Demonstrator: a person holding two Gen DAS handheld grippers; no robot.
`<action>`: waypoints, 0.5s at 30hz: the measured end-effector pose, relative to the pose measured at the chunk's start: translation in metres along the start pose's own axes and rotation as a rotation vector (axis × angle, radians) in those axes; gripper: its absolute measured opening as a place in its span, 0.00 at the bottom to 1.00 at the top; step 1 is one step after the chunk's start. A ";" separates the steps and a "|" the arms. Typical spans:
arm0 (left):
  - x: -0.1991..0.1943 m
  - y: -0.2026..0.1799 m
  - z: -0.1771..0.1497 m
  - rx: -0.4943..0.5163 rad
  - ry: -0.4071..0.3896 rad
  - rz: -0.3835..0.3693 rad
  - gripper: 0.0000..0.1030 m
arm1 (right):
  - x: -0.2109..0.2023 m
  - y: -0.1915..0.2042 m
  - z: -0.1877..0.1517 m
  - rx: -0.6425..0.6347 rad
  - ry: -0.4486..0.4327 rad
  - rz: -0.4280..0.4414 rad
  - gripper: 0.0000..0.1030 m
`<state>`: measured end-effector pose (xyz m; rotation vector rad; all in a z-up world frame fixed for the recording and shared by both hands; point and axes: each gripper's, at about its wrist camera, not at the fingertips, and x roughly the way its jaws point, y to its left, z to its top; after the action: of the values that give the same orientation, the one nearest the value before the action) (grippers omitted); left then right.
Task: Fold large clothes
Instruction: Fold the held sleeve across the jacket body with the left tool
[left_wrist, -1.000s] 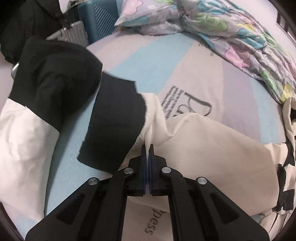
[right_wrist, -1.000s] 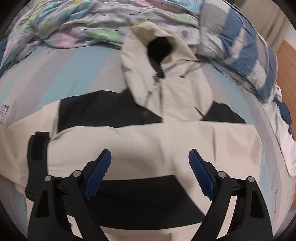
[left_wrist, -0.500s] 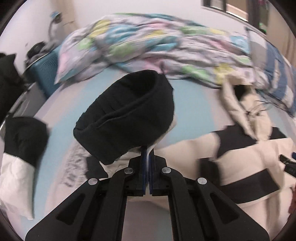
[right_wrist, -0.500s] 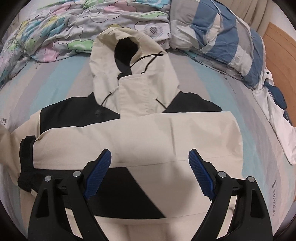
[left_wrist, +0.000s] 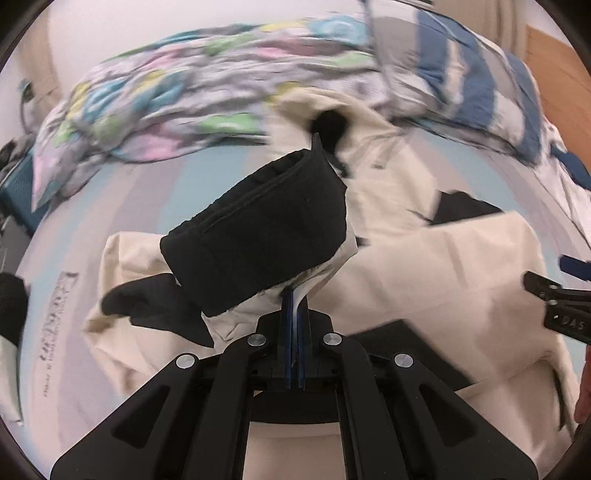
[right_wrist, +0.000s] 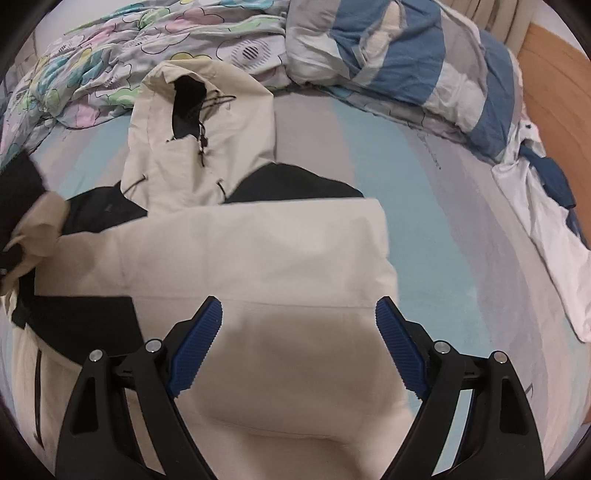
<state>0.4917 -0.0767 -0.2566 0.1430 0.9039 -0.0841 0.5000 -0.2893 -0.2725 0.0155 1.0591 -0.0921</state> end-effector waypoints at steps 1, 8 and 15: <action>0.001 -0.019 0.000 0.013 0.003 -0.008 0.00 | 0.002 -0.005 -0.001 -0.011 -0.002 -0.002 0.79; 0.029 -0.107 -0.002 0.039 0.064 -0.041 0.00 | 0.027 -0.054 -0.018 -0.039 0.052 0.064 0.74; 0.055 -0.136 -0.010 0.050 0.107 0.007 0.00 | 0.053 -0.073 -0.037 -0.058 0.109 0.131 0.67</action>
<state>0.4992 -0.2103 -0.3180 0.1983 1.0079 -0.0932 0.4878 -0.3636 -0.3342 0.0379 1.1668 0.0587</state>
